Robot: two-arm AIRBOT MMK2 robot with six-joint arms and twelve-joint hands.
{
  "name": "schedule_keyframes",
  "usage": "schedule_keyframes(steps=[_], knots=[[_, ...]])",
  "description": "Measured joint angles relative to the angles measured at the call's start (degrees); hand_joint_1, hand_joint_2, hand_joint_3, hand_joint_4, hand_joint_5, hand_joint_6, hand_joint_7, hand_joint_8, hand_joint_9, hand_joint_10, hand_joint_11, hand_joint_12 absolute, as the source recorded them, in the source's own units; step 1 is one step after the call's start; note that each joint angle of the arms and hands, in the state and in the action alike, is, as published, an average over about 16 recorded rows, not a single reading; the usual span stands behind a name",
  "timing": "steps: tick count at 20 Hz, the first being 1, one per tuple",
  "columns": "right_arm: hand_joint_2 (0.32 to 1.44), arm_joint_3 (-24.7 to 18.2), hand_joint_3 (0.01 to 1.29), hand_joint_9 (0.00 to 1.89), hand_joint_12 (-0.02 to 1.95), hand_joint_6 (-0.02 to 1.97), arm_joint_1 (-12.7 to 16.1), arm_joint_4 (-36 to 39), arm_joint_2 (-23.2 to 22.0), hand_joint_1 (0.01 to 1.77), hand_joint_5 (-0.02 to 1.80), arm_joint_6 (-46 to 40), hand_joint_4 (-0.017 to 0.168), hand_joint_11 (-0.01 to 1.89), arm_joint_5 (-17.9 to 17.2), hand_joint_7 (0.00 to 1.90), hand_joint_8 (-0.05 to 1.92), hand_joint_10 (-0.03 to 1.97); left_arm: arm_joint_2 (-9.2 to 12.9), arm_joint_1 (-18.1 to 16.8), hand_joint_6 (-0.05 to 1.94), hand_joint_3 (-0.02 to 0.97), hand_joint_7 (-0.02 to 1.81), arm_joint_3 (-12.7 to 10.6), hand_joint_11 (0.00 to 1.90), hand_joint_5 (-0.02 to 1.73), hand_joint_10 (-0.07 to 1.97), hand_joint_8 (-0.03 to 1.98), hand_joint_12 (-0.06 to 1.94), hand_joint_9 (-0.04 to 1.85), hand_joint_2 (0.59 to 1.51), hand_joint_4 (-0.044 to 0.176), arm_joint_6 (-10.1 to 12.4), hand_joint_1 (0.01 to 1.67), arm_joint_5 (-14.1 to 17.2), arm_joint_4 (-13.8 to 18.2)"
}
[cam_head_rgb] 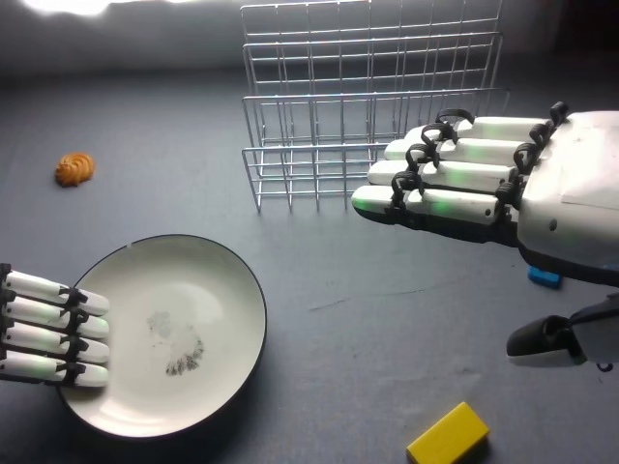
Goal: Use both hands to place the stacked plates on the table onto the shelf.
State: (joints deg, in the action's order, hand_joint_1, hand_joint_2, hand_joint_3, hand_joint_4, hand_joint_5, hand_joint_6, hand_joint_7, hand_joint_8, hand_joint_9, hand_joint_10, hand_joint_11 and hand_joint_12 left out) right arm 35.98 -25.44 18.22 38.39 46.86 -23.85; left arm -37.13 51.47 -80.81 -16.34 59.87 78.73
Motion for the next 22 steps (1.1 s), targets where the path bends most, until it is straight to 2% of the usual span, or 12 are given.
schedule_keyframes(steps=[13,17,22], knots=[[0.97,-0.1,0.02,0.01,0.11,0.02,-0.2,0.1,0.1,1.04,0.02,0.2,0.000,0.02,0.2,0.02,0.01,0.01,0.7,1.9,-0.03,0.013,0.03,6.5,0.02,0.01,0.01,0.00,-0.01,0.03,1.082,-0.009,0.2,0.02,-2.9,-1.8],[0.99,-0.1,0.02,0.01,0.07,0.02,-0.4,0.3,0.1,1.03,0.02,0.2,0.000,0.02,0.3,0.02,0.01,0.00,0.7,1.9,-0.02,0.013,0.03,6.9,0.02,0.01,0.01,0.01,-0.01,0.03,1.084,-0.006,0.2,0.02,-3.1,-3.0],[1.01,-0.1,0.02,0.01,0.04,0.02,-0.5,0.4,0.1,0.99,0.01,0.3,0.000,0.02,0.4,0.02,0.01,0.00,0.9,1.6,-0.01,0.013,0.03,5.7,0.02,0.02,0.01,0.01,-0.01,0.02,1.087,-0.004,0.2,0.02,-3.9,-4.3]])
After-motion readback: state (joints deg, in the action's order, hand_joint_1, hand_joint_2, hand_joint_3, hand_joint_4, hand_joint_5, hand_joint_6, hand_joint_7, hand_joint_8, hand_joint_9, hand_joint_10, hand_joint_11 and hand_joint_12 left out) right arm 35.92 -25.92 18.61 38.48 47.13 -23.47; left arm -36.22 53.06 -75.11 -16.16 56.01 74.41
